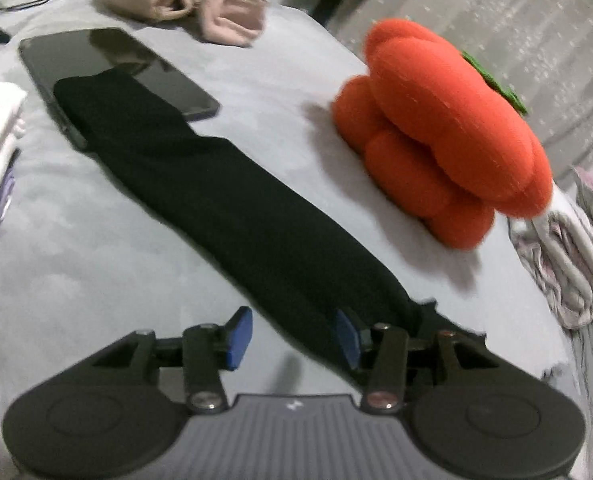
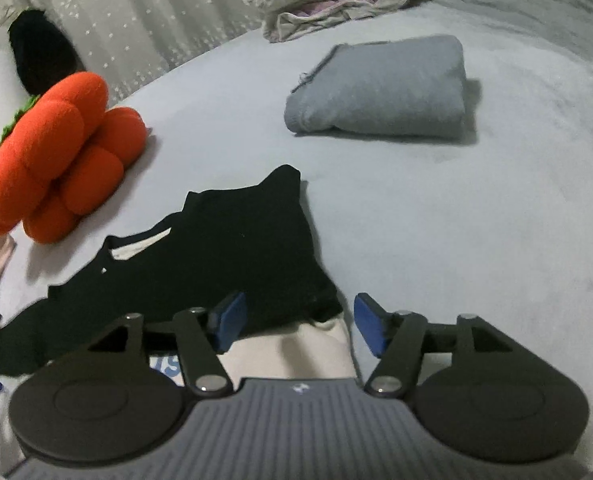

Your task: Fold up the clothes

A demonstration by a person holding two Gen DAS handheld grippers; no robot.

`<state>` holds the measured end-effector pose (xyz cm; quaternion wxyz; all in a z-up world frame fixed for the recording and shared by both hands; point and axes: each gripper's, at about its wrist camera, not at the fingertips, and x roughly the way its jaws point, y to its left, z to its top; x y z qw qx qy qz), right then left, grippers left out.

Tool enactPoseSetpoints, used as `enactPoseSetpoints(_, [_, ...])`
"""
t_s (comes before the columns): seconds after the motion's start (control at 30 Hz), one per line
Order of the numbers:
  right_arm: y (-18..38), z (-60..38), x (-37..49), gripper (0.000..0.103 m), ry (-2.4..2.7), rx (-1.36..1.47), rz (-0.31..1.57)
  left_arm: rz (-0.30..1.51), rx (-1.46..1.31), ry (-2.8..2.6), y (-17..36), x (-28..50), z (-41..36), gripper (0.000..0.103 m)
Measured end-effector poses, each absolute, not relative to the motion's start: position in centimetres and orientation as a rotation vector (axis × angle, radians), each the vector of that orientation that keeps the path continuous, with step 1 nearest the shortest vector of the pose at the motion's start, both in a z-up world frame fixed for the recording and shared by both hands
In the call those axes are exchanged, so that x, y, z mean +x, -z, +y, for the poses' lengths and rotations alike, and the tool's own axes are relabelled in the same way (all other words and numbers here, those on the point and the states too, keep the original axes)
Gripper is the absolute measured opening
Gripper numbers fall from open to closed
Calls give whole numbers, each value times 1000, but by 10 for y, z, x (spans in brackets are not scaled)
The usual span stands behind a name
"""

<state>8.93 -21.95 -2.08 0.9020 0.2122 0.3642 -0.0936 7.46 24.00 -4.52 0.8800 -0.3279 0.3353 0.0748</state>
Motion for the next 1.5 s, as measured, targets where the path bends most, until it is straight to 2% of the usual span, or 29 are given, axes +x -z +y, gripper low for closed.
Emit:
enactPoseSetpoints(0.53, [32,-216,90,65,176,471,805,521,-1039,-242,76,72,283,43])
enactPoseSetpoints(0.73, [35,-213,91,65,177,456,816,475,-1112,-215,80,73,284,30])
enactPoseSetpoints(0.87, [36,-214,92,65,178,452,817,455,-1118,-186,79,75,280,7])
enactPoseSetpoints(1.0, [35,-214,92,65,179,456,815,430,-1113,-151,74,76,276,6])
enactPoseSetpoints(1.5, [25,-215,90,65,176,450,775,325,-956,137,6,73,221,6])
